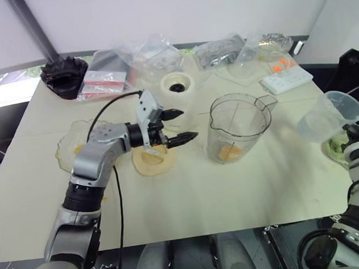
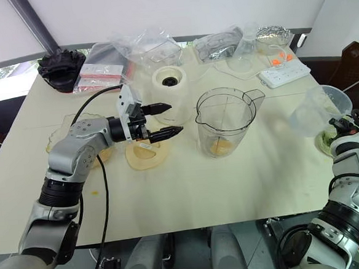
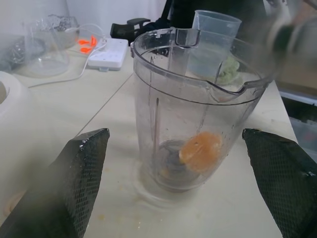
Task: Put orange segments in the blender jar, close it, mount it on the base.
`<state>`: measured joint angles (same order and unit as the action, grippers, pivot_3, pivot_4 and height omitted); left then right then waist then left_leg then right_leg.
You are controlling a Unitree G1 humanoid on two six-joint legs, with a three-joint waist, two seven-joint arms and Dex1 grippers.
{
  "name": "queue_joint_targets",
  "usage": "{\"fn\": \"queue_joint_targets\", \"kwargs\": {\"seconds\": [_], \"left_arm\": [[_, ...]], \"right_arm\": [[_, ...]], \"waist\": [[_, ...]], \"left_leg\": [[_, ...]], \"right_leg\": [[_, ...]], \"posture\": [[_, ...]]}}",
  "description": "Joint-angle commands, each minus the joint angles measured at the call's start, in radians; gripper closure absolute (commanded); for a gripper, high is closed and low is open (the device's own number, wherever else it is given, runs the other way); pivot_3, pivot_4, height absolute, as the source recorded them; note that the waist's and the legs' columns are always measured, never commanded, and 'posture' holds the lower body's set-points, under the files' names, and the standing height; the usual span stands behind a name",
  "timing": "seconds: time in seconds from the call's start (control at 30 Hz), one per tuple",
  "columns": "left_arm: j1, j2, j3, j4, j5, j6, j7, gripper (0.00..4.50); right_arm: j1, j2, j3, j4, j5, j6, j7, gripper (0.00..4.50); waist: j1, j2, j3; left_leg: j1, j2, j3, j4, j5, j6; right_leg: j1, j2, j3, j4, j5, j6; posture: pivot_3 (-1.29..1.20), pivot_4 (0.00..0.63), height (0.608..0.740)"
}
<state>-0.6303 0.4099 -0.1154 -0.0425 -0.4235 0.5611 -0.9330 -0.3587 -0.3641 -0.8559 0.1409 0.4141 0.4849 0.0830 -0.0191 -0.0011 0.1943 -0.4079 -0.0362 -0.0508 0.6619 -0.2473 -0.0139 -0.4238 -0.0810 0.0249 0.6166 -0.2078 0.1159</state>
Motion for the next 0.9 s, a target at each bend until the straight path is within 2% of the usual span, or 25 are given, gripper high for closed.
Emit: {"fn": "queue_joint_targets", "kwargs": {"seconds": [0.03, 0.4, 0.5, 0.73, 0.9], "left_arm": [[-0.018, 0.010, 0.009, -0.042, -0.005, -0.002, 0.003, 0.00], [-0.008, 0.028, 0.012, -0.065, -0.007, 0.008, 0.020, 0.00], [-0.006, 0.030, 0.011, -0.070, -0.008, 0.010, 0.024, 0.00], [0.001, 0.027, 0.009, -0.081, -0.005, 0.012, 0.034, 0.00], [-0.003, 0.024, 0.007, -0.075, -0.005, 0.007, 0.033, 0.00]], "right_arm": [[-0.020, -0.007, 0.027, 0.061, -0.006, -0.134, -0.004, 4.47], [-0.004, -0.044, 0.145, 0.268, -0.047, -0.305, 0.010, 4.47], [0.003, -0.048, 0.156, 0.276, -0.040, -0.315, 0.014, 3.53], [0.064, -0.060, 0.185, 0.276, -0.065, -0.333, -0.010, 0.03], [0.156, -0.050, 0.189, 0.148, -0.043, -0.289, -0.019, 0.03]], "waist": [[0.000, 0.000, 0.000], [-0.001, 0.001, 0.000], [-0.001, 0.000, 0.000], [-0.002, 0.000, 0.000], [0.000, 0.001, 0.000]], "left_leg": [[0.000, 0.000, 0.000, 0.000, 0.000, 0.000], [0.000, 0.000, 0.000, 0.000, 0.000, 0.000], [0.000, 0.000, 0.000, 0.000, 0.000, 0.000], [0.000, 0.000, 0.000, 0.000, 0.000, 0.000], [0.000, 0.000, 0.000, 0.000, 0.000, 0.000]], "right_leg": [[0.000, 0.000, 0.000, 0.000, 0.000, 0.000], [0.000, 0.000, 0.000, 0.000, -0.001, -0.002], [0.000, 0.000, 0.000, 0.000, -0.001, -0.002], [0.000, 0.001, 0.000, 0.000, -0.001, -0.002], [0.000, 0.001, 0.000, 0.000, -0.001, -0.003]], "posture": [[0.00, 0.150, 0.740], [0.00, 0.150, 0.740], [0.00, 0.150, 0.740], [0.00, 0.150, 0.740], [0.00, 0.150, 0.740]]}}
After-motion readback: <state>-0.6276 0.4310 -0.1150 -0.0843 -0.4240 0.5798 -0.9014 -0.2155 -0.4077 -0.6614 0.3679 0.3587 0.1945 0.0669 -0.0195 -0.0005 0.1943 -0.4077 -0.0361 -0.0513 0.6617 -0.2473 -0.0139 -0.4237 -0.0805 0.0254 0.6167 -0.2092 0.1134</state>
